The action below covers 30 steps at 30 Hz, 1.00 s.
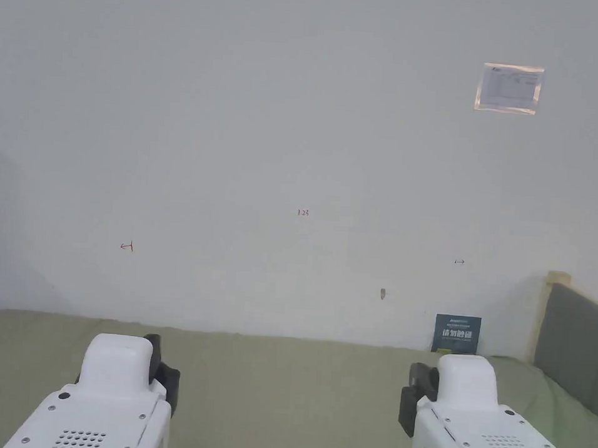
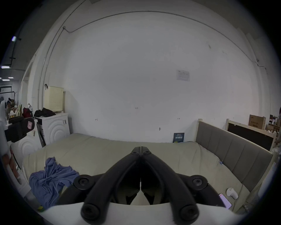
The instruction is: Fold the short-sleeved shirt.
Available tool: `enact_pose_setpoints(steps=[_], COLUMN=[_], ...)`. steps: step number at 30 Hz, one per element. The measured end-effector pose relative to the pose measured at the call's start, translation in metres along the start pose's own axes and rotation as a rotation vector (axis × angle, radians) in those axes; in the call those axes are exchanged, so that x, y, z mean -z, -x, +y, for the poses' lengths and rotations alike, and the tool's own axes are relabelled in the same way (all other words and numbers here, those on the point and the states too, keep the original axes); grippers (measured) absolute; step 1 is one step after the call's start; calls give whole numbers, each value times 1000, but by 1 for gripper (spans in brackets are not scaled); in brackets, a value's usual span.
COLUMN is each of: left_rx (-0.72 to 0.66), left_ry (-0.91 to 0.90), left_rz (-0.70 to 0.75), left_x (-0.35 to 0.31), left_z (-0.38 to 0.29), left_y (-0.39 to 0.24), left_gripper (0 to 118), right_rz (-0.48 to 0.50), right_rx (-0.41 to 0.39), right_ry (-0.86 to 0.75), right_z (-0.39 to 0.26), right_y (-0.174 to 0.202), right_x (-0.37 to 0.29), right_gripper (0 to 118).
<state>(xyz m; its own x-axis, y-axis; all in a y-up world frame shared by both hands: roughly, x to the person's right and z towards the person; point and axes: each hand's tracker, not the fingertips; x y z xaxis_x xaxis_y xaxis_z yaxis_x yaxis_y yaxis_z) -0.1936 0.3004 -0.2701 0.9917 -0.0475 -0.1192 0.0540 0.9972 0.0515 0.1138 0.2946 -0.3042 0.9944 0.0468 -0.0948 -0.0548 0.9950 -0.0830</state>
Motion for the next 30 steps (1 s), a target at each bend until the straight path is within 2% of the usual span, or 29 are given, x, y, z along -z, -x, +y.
enact_pose_setpoints(steps=[1,2,5,10,14,18,20,25,28,30], left_rx=[-17,-32,-30,-76,-73,-56,-61,-56,-20,-38], left_ry=[17,37,38,70,67,109,118,209,345,467], left_rz=[-42,-67,-31,3,125,276,365,408,419,376], left_x=[0,0,2,-1,-24,-58,-75,-95,-77,-51], left_z=[1,2,1,-2,-7,-13,-17,-32,-51,-74], left_y=[2,3,4,23,72,131,157,194,207,222], left_gripper=[1,1,1,1,1,1,1,1,1,1], right_rz=[51,52,17,54,186,411,469,540,554,558], right_rx=[32,35,3,-26,-79,8,2,-4,-20,-50], right_ry=[10,14,8,22,15,27,33,59,89,109], right_z=[0,1,-2,1,-2,-10,-17,-30,-42,-53], right_y=[-2,-4,3,14,64,124,154,191,202,208], right_x=[-1,-2,-5,-3,2,7,5,11,22,33], right_gripper=[0,0,0,0,0,0,0,0,0,0])
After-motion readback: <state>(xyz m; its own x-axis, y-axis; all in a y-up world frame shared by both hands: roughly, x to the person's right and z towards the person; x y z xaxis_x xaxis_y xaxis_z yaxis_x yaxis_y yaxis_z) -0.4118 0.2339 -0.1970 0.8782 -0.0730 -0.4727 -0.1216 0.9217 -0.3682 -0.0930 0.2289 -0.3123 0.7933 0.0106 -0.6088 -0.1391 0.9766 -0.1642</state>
